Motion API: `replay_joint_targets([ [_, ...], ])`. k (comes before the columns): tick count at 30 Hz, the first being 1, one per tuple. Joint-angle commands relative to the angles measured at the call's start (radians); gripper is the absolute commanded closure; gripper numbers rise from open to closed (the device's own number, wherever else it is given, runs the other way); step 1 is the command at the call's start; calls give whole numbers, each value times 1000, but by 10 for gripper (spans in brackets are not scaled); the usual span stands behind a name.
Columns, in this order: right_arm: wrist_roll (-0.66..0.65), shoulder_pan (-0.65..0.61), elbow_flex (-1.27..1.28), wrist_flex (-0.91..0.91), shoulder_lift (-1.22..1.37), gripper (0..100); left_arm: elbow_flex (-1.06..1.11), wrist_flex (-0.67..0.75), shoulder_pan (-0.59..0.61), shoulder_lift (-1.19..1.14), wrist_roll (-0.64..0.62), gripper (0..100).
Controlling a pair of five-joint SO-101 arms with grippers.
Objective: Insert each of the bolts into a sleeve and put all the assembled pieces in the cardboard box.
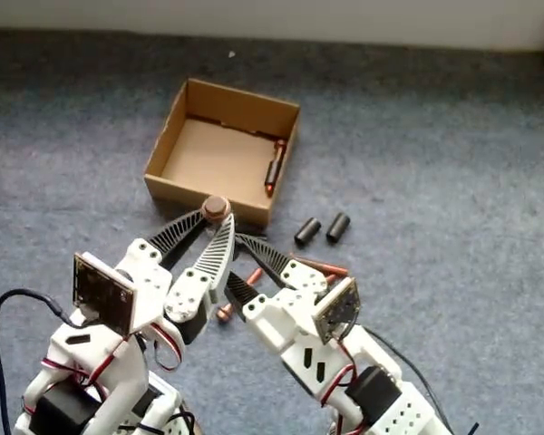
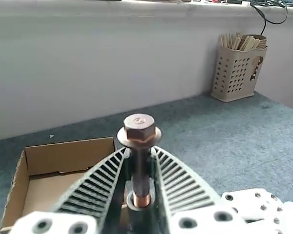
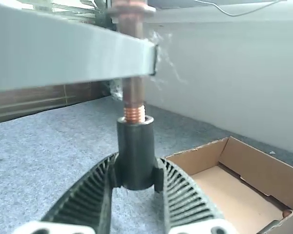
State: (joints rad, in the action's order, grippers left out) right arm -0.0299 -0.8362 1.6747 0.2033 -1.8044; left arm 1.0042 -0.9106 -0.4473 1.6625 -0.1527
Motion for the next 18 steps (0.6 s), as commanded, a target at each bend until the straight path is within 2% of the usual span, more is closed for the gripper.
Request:
replay_joint_targets([
  [1,-5,18,108,-8,-15,994,-1,-21,-74,-2,43,989],
  [5,-5,18,108,-8,-15,994,2,-29,-127,-2,123,986],
  [7,-5,18,108,-8,-15,994,19,-31,-125,-2,126,939],
  [12,-5,18,110,-8,-15,994,76,-26,13,-4,124,744],
  [18,-5,21,110,-7,-15,994,82,-28,140,-4,124,733],
])
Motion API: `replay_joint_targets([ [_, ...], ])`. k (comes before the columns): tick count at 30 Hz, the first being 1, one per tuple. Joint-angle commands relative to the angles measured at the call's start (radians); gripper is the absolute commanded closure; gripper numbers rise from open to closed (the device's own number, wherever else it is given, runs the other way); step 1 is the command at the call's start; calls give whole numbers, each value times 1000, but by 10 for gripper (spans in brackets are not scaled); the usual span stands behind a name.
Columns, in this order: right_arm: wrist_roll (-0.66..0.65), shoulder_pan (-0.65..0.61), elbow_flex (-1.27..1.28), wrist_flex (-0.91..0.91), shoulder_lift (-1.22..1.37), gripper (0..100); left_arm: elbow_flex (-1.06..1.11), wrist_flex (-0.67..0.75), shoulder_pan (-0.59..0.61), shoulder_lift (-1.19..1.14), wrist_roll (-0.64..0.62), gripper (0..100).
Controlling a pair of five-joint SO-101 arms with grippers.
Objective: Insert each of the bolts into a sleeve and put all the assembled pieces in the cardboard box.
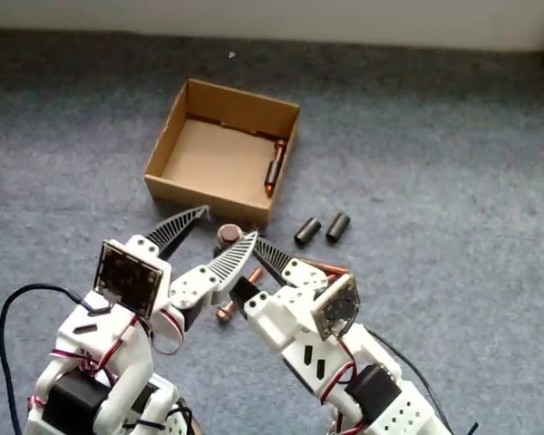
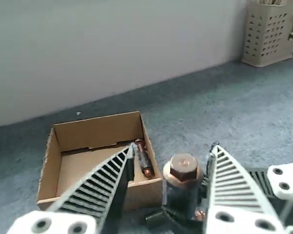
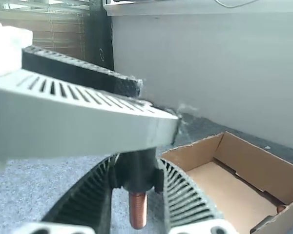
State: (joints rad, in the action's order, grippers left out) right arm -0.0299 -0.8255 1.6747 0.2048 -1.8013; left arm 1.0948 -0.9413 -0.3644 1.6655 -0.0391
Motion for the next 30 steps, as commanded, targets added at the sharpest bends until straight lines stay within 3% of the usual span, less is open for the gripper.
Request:
replay_joint_targets([
  [1,-5,10,110,-4,-18,994,-10,3,65,-5,11,733],
  [7,12,15,110,64,-15,994,-151,-89,163,-5,12,736],
  [11,181,137,107,131,-7,994,-223,-178,278,-5,12,737],
  [19,164,185,-24,137,16,994,-61,-238,383,-4,11,737],
  [23,164,182,-108,94,177,994,90,-221,427,-4,0,737],
  [30,164,186,-329,-199,710,994,269,-34,536,-4,-89,737],
])
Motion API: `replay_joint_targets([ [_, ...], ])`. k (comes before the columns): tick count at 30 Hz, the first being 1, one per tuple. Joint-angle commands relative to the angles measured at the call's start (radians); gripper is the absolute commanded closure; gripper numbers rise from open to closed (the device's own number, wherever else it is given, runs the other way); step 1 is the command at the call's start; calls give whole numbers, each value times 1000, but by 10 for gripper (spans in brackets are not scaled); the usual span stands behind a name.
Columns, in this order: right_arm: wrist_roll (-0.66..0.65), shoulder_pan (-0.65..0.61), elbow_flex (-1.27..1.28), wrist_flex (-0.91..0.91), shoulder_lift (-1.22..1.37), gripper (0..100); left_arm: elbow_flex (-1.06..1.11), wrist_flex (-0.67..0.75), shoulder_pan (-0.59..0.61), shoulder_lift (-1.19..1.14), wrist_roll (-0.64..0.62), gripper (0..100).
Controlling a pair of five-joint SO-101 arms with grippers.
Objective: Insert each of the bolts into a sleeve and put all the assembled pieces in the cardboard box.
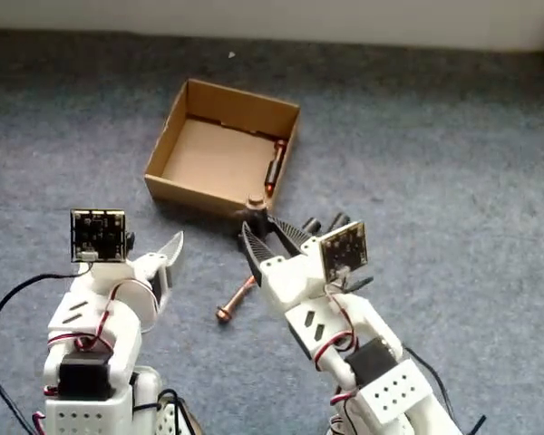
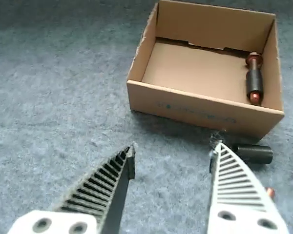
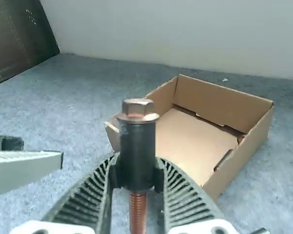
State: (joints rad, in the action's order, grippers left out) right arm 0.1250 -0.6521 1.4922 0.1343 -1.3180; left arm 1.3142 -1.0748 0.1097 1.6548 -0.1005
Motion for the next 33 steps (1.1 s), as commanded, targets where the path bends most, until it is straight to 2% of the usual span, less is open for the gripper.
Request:
replay_joint_targets([
  [1,9,13,-183,-170,309,994,64,110,74,7,-28,738],
  [9,9,84,-504,-456,905,994,88,107,93,7,-26,738],
  [14,9,140,-667,-522,1193,987,88,107,93,7,-23,738],
  [16,9,142,-702,-522,1244,947,88,107,93,7,-23,738],
  [20,11,117,-711,-519,1244,788,96,107,93,7,-21,738],
  [24,14,114,-714,-351,1171,789,97,107,93,7,-21,738],
  [27,25,116,-720,-130,1125,790,102,110,93,7,-21,738],
  [33,226,133,-806,211,1121,792,102,110,93,7,-21,738],
])
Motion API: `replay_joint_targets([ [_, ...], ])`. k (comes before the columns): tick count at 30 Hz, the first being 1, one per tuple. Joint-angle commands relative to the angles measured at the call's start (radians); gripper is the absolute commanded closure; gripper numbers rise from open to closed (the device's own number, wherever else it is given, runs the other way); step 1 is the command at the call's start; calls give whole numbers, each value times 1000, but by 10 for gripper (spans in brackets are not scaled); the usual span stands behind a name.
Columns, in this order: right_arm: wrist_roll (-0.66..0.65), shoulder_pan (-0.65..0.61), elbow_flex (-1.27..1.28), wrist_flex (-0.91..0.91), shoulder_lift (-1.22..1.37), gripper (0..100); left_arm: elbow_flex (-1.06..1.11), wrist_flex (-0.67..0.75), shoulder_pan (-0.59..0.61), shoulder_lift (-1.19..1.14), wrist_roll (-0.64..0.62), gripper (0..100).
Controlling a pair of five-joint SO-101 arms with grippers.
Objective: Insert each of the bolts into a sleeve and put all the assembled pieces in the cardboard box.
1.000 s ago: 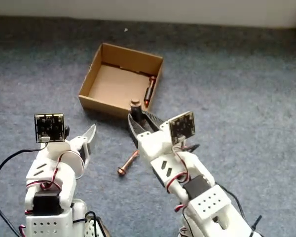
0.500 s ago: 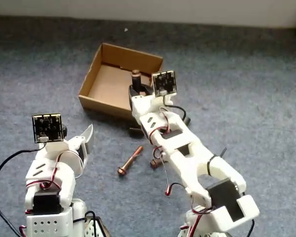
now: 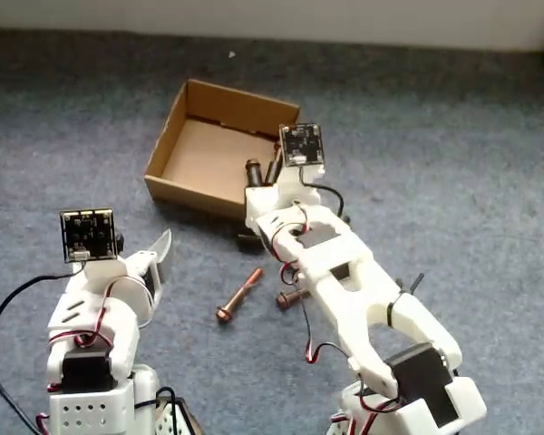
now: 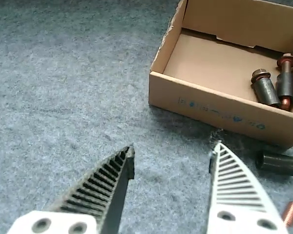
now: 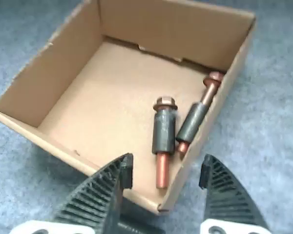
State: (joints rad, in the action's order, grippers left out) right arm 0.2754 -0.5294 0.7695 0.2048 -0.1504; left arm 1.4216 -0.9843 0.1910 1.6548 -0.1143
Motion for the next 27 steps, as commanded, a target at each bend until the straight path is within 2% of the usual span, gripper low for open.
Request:
replay_joint_targets([
  [1,92,10,-102,176,-39,792,-4,20,12,7,-8,738],
  [7,153,12,-220,280,79,813,-4,20,12,7,-8,738],
  [11,153,45,-311,292,194,985,-4,17,12,7,-8,738],
  [12,152,64,-335,292,217,998,-4,17,12,7,-6,738],
  [20,147,202,-529,435,260,995,-4,17,12,7,-6,738],
  [27,-61,259,-588,438,262,995,-4,17,12,7,-6,738],
])
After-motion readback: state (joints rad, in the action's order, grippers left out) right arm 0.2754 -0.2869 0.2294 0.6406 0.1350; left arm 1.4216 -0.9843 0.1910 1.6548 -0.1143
